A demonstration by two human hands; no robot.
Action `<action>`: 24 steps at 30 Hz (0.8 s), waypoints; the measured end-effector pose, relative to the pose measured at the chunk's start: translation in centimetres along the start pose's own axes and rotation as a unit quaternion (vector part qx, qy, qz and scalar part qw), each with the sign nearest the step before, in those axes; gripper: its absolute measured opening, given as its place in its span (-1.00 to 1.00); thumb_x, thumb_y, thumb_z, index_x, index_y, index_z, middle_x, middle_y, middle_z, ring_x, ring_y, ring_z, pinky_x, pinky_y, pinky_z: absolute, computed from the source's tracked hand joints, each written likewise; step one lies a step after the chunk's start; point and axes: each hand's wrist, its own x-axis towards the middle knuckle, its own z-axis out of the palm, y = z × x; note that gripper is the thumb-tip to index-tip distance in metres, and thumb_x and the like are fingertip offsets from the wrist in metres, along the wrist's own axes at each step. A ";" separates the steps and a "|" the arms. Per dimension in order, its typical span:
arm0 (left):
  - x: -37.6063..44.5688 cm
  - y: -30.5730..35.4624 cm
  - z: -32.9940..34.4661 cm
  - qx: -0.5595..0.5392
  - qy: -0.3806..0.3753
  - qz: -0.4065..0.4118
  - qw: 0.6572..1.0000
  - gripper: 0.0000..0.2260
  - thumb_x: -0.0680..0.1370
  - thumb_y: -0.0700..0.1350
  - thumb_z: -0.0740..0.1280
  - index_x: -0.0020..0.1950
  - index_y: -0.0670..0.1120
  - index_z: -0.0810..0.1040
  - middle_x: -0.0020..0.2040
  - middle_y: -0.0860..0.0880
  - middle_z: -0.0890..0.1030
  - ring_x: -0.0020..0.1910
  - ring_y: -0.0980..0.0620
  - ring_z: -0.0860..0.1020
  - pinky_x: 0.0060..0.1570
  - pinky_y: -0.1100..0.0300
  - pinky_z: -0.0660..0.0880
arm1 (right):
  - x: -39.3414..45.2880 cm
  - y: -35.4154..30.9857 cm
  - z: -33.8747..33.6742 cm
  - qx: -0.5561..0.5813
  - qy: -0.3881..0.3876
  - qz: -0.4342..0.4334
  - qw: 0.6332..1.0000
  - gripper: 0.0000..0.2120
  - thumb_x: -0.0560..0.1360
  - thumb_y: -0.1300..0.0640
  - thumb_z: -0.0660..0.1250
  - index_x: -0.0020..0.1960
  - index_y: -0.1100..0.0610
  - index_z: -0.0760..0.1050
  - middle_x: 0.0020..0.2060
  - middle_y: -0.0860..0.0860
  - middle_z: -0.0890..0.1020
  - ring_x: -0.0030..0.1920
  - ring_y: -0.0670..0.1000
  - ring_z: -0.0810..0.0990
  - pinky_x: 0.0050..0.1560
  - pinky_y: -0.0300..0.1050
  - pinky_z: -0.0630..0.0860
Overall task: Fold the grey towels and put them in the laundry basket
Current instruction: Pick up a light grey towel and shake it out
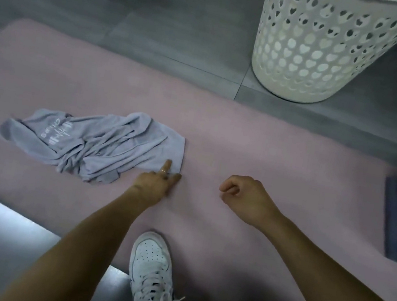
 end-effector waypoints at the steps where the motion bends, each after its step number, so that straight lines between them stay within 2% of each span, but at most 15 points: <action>1: 0.2 -0.3 0.2 -0.011 0.006 0.010 1.000 -0.42 0.62 -0.22 0.10 0.59 0.09 -0.02 0.59 -0.08 -0.20 0.37 -0.19 0.39 0.28 -0.01 0.36 | -0.1 0.3 -0.2 -0.002 -0.002 0.005 1.000 -0.91 0.51 0.16 0.33 -0.04 0.05 0.60 -0.17 -0.12 0.61 -0.13 -0.10 0.60 -0.21 -0.39 0.45; 3: 0.7 -0.8 0.3 -0.032 0.028 0.022 0.999 -0.37 0.57 -0.27 0.17 0.59 0.02 0.04 0.60 -0.05 -0.07 0.46 -0.12 0.29 0.39 0.03 0.30 | -0.3 0.7 -0.6 0.000 0.002 0.018 1.000 -0.90 0.51 0.17 0.32 -0.03 0.06 0.61 -0.15 -0.09 0.62 -0.11 -0.09 0.61 -0.21 -0.40 0.45; 5: 1.6 -0.8 0.0 -0.080 0.050 0.006 0.996 -0.43 0.55 -0.27 0.22 0.55 -0.08 0.17 0.55 -0.10 0.17 0.47 -0.09 0.27 0.41 0.09 0.24 | -0.7 0.9 -0.7 0.010 0.009 0.032 0.999 -0.90 0.51 0.16 0.33 -0.02 0.07 0.61 -0.14 -0.07 0.63 -0.11 -0.09 0.61 -0.22 -0.42 0.45; 8: 1.9 -0.1 -1.0 -0.191 0.102 -0.041 0.975 -0.67 0.60 -0.26 0.20 0.37 -0.17 0.45 0.35 -0.14 0.48 0.32 -0.12 0.45 0.34 0.13 0.30 | -1.3 1.1 -0.8 0.019 0.015 0.043 0.999 -0.91 0.50 0.15 0.34 -0.02 0.06 0.61 -0.11 -0.04 0.64 -0.11 -0.08 0.61 -0.21 -0.39 0.46; 10: 2.2 0.5 -2.0 -0.260 0.144 -0.052 0.953 -0.77 0.55 -0.31 0.25 0.15 -0.18 0.60 0.13 -0.13 0.62 0.12 -0.14 0.57 0.18 0.14 0.43 | -1.7 1.2 -1.2 0.023 0.018 0.042 0.999 -0.91 0.50 0.16 0.34 -0.04 0.05 0.61 -0.12 -0.04 0.65 -0.13 -0.08 0.61 -0.22 -0.38 0.46; 11: 1.9 1.0 -2.2 -0.306 0.171 -0.045 0.935 -0.81 0.51 -0.36 0.28 0.01 -0.18 0.63 -0.01 -0.13 0.65 -0.01 -0.12 0.60 0.06 0.19 0.47 | -1.9 1.2 -1.6 0.024 0.022 0.042 0.999 -0.91 0.49 0.16 0.34 -0.05 0.04 0.60 -0.13 -0.05 0.65 -0.14 -0.09 0.61 -0.22 -0.39 0.45; 12: 1.1 1.7 -2.2 -0.383 0.199 -0.042 0.901 -0.80 0.47 -0.43 0.30 -0.11 -0.17 0.62 -0.13 -0.11 0.64 -0.13 -0.03 0.61 -0.06 0.28 0.49 | -2.1 1.2 -2.0 0.023 0.028 0.041 0.999 -0.91 0.49 0.18 0.34 -0.06 0.04 0.60 -0.12 -0.05 0.65 -0.13 -0.09 0.61 -0.22 -0.39 0.45; 14: -1.5 3.6 -3.5 -0.493 0.227 -0.037 0.839 -0.70 0.43 -0.51 0.30 -0.22 -0.10 0.56 -0.22 -0.01 0.59 -0.27 0.22 0.55 -0.16 0.39 0.50 | -3.1 1.5 -3.0 0.021 0.044 0.034 0.998 -0.88 0.48 0.19 0.34 -0.05 0.04 0.61 -0.11 -0.05 0.65 -0.11 -0.08 0.62 -0.20 -0.38 0.44; 16: -3.9 5.7 -4.9 -0.504 0.225 -0.012 0.834 -0.69 0.45 -0.42 0.35 -0.21 0.01 0.56 -0.20 0.04 0.61 -0.26 0.23 0.53 -0.15 0.32 0.52 | -5.0 2.5 -4.3 0.025 0.054 0.034 0.998 -0.87 0.47 0.21 0.34 -0.06 0.03 0.62 -0.12 -0.05 0.65 -0.11 -0.08 0.62 -0.21 -0.39 0.45; 17: -5.2 6.8 -5.6 -0.515 0.217 -0.004 0.829 -0.72 0.46 -0.37 0.37 -0.19 0.03 0.57 -0.21 0.06 0.61 -0.25 0.22 0.54 -0.17 0.35 0.50 | -6.0 3.1 -4.9 0.026 0.059 0.030 0.997 -0.86 0.46 0.22 0.34 -0.06 0.02 0.62 -0.13 -0.06 0.65 -0.12 -0.08 0.63 -0.21 -0.40 0.45; 19: -7.6 9.2 -7.1 -0.568 0.205 0.035 0.796 -0.79 0.44 -0.32 0.44 -0.21 -0.01 0.58 -0.26 0.10 0.63 -0.29 0.24 0.55 -0.19 0.41 0.47 | -8.5 4.2 -6.3 0.041 0.068 0.014 0.997 -0.83 0.44 0.25 0.35 -0.07 0.03 0.63 -0.16 -0.08 0.65 -0.14 -0.08 0.63 -0.17 -0.38 0.49; 21: -10.2 12.0 -8.9 -0.629 0.196 0.073 0.749 -0.81 0.36 -0.30 0.49 -0.26 -0.04 0.57 -0.30 0.06 0.64 -0.30 0.15 0.54 -0.16 0.25 0.48 | -11.0 5.0 -7.7 0.067 0.065 -0.016 0.996 -0.81 0.42 0.28 0.40 -0.06 0.02 0.63 -0.17 -0.07 0.65 -0.13 -0.08 0.63 -0.08 -0.28 0.52; 22: -11.6 13.3 -10.0 -0.644 0.188 0.095 0.735 -0.81 0.37 -0.32 0.49 -0.27 -0.07 0.56 -0.35 0.08 0.61 -0.33 0.13 0.51 -0.16 0.20 0.45 | -12.2 5.4 -8.3 0.068 0.063 -0.035 0.995 -0.79 0.41 0.27 0.44 -0.03 0.02 0.63 -0.13 -0.06 0.66 -0.12 -0.09 0.62 -0.04 -0.26 0.52; 24: -13.8 15.6 -12.2 -0.643 0.168 0.139 0.734 -0.80 0.41 -0.41 0.45 -0.25 -0.15 0.53 -0.48 0.14 0.51 -0.40 0.16 0.45 -0.15 0.17 0.44 | -14.3 5.8 -9.4 0.046 0.065 -0.078 0.994 -0.67 0.37 0.22 0.52 0.11 0.03 0.62 0.00 -0.06 0.64 -0.05 -0.10 0.59 -0.01 -0.29 0.50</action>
